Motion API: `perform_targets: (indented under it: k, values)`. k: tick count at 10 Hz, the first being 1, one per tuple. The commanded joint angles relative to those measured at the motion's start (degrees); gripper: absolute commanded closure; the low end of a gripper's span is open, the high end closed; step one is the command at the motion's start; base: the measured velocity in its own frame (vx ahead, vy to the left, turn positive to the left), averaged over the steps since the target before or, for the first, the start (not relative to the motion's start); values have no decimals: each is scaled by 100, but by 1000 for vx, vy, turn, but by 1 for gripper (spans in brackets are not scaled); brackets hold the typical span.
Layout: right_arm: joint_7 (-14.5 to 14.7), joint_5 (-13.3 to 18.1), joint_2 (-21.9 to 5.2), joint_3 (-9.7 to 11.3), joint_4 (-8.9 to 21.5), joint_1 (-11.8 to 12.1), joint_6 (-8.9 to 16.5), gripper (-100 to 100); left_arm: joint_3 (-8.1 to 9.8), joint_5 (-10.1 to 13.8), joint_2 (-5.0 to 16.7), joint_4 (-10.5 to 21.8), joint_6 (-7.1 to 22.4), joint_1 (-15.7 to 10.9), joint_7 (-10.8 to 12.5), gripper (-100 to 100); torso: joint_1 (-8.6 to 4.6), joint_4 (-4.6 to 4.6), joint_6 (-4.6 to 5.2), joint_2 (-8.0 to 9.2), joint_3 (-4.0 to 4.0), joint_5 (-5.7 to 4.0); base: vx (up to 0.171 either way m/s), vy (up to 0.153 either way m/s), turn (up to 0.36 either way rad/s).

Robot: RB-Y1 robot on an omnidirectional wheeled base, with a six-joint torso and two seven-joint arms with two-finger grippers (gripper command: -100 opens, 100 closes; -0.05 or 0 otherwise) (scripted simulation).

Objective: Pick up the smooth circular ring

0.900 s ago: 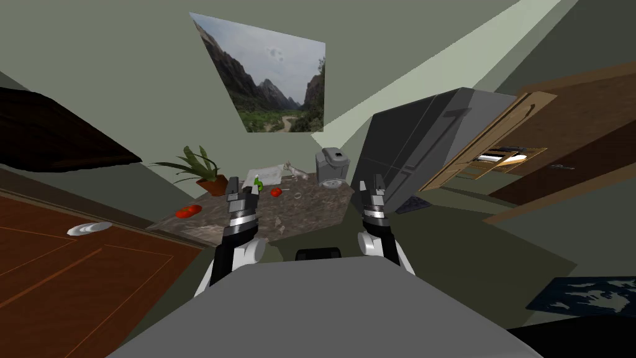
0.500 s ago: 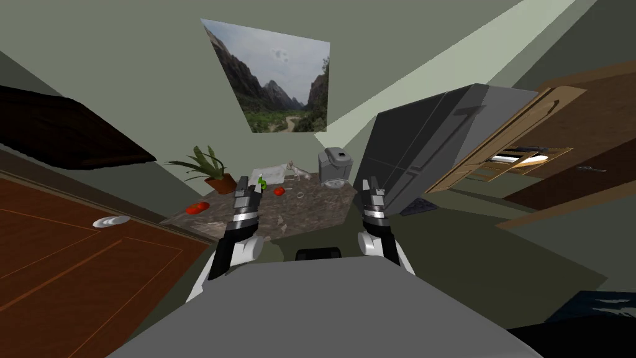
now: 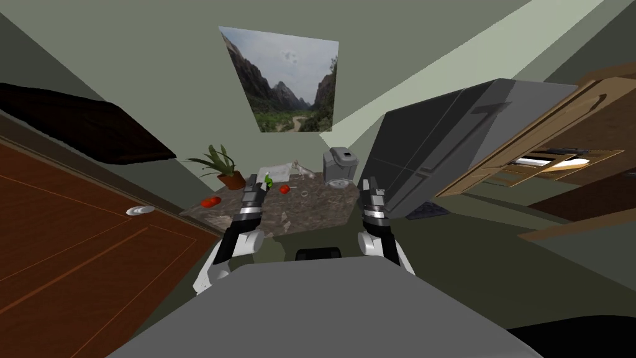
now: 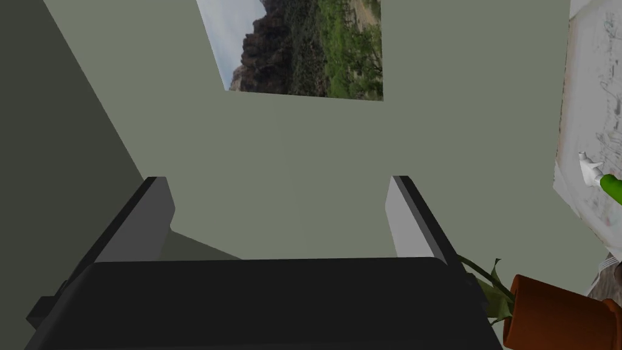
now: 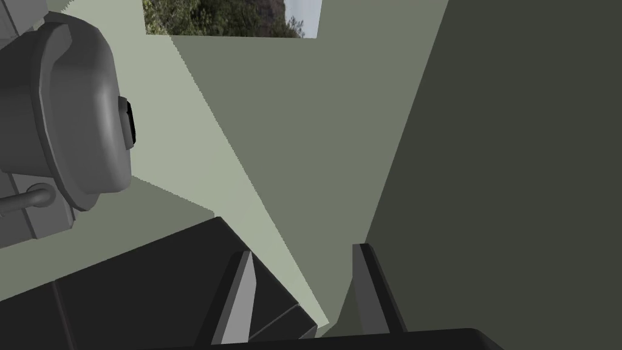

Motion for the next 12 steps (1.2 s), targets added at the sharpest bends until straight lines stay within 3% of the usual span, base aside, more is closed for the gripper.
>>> perform_targets:
  k: [1, 4, 7, 9, 12]
  values:
    - [0, 0, 0, 0, 0, 0, 0, 0, 23, 65, 111, 118, 286, -244, 28, -100, 0, 0, 0, 0, 0, 0, -29, 29, 119]
    - [0, 0, 0, 0, 0, 0, 0, 0, 32, 121, 188, 229, 733, -435, 59, -100, 0, 0, -2, -1, -1, 0, -20, 23, 77]
    - [0, 0, 0, 0, 0, 0, 0, 0, 48, 241, 310, 481, 1207, -851, 138, -100, -3, 0, 0, 0, 0, -1, -24, 24, 109]
    - [0, 0, 0, 0, 0, 0, 0, 0, 48, 241, 310, 481, 1415, -851, 138, -100, -2, 0, 0, -1, 0, 0, -12, 17, 29]
    - [0, 0, 0, 0, 0, 0, 0, 0, 56, 366, 397, 769, 1952, -1296, 238, -100, -5, -1, 0, -3, -2, -1, -15, 19, 117]
